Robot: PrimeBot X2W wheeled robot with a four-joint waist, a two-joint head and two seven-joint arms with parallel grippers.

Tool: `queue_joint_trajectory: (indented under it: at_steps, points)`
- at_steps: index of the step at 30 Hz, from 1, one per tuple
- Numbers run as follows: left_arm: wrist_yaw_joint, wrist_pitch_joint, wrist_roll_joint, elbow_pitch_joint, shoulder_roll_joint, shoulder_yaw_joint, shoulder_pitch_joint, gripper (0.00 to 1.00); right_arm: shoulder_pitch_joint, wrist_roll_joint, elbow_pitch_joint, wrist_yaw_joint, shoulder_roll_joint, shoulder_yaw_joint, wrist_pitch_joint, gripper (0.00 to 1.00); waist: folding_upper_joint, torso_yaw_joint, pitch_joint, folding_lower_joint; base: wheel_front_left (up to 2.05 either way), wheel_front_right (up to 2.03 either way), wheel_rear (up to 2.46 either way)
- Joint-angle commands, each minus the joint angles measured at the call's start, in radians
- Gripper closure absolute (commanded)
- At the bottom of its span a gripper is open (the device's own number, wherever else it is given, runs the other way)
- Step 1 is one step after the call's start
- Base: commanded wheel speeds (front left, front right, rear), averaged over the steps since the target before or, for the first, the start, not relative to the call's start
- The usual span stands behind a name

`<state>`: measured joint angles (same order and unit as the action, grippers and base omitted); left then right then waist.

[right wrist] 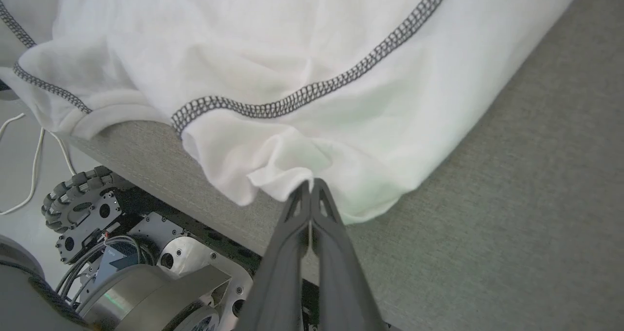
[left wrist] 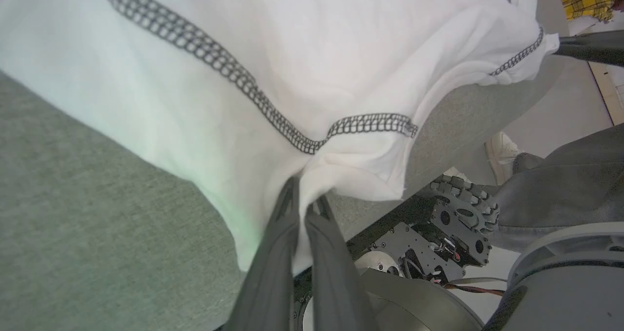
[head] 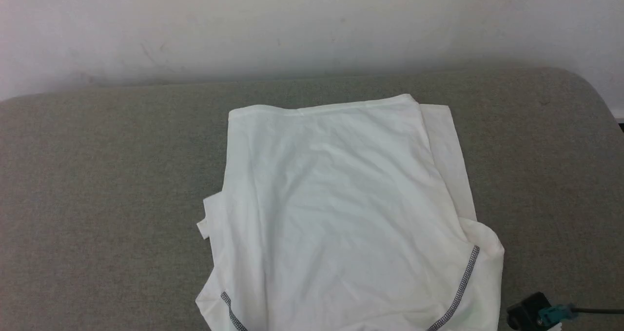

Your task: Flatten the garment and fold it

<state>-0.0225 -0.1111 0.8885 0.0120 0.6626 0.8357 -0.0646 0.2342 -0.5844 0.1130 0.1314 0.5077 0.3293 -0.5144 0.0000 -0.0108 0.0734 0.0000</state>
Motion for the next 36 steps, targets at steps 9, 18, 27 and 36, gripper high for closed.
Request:
queue_joint_trajectory:
  at_steps: [9,18,27,36]
  points:
    - [-0.056,-0.021,0.098,0.116,0.043,-0.060,-0.053,0.00,0.031,-0.073,0.041,-0.001,-0.024,-0.101,-0.037,0.00,0.0000,0.009,-0.031,0.0000,0.00,0.00,0.00]
    - [-0.194,0.051,0.181,0.386,0.172,-0.249,-0.125,0.00,0.080,-0.109,0.231,-0.001,-0.143,-0.353,-0.095,0.00,0.0000,0.013,-0.046,0.0000,0.00,0.00,0.00]
    - [-0.365,0.369,-0.099,0.380,0.022,-0.450,-0.090,0.00,-0.002,0.222,0.290,-0.001,-0.338,-0.480,0.259,0.00,0.0000,0.016,-0.041,0.0000,0.00,0.00,0.00]
    - [-0.307,0.373,-0.476,0.324,-0.295,-0.583,-0.127,0.00,-0.006,0.477,0.181,-0.001,-0.448,-0.470,0.571,0.00,0.0000,0.012,-0.031,0.0000,0.00,0.00,0.00]
